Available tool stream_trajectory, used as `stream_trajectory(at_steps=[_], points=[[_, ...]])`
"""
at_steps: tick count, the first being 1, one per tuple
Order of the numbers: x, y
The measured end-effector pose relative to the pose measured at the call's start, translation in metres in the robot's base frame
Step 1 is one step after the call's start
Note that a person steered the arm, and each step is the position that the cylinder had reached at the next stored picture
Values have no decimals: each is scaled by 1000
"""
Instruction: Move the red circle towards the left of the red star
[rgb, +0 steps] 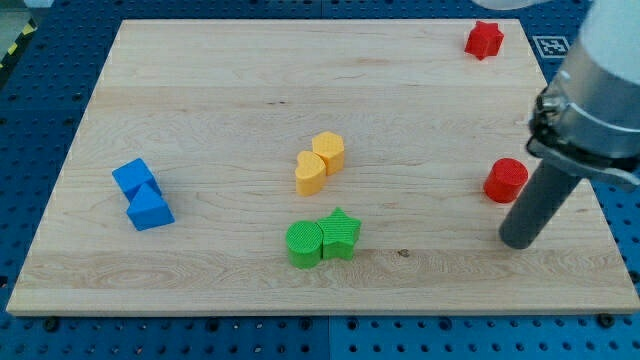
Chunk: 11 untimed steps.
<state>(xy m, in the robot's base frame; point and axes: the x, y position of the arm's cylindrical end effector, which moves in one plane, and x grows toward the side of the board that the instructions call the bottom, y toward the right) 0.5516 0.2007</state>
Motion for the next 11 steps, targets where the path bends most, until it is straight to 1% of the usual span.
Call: stream_trajectory(at_steps=[3,4,5,7,11], points=[[-93,5],[-99,3],[-99,-19],[-107,-23],[-171,-21]])
